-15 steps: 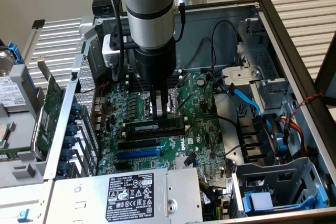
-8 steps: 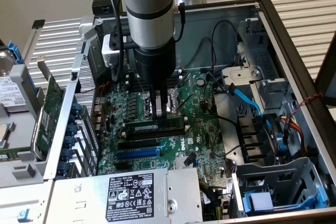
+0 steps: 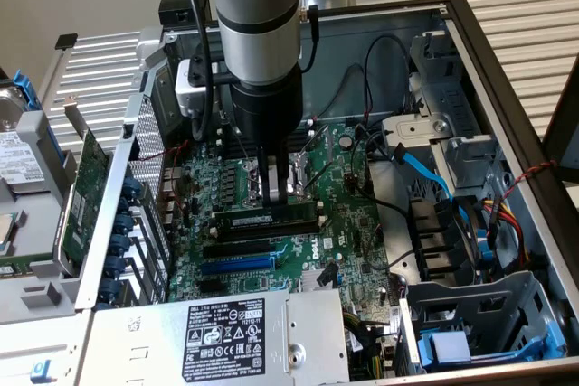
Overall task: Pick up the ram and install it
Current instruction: 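Insert the ram into the slot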
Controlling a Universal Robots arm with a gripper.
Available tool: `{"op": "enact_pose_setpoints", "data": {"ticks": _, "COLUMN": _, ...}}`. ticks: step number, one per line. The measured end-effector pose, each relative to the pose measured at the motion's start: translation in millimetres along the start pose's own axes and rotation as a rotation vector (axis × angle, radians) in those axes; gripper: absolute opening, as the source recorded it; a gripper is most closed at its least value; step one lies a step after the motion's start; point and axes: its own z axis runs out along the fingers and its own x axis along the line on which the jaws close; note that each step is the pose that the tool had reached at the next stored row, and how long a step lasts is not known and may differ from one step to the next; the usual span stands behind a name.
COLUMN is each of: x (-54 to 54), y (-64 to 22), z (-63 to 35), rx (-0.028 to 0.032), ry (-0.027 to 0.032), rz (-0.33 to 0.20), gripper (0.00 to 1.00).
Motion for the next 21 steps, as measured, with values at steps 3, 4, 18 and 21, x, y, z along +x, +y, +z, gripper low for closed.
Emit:
{"op": "enact_pose_setpoints", "data": {"ticks": 3, "x": 0.2, "y": -0.1, "z": 0.0, "rx": 0.0, "ry": 0.0, "rz": 0.0, "gripper": 0.13}}
{"op": "enact_pose_setpoints", "data": {"ticks": 4, "x": 0.3, "y": 0.0, "z": 0.1, "rx": 0.0001, "ry": -0.0001, "rz": 0.0, "gripper": 0.13}}
{"op": "enact_pose_setpoints", "data": {"ticks": 18, "x": -0.1, "y": 0.0, "z": 0.8, "rx": 0.0002, "ry": 0.0011, "rz": -0.001, "gripper": 0.13}}
{"op": "enact_pose_setpoints", "data": {"ticks": 21, "x": -0.2, "y": 0.0, "z": 0.8, "rx": 0.0003, "ry": 0.0027, "rz": -0.002, "gripper": 0.13}}
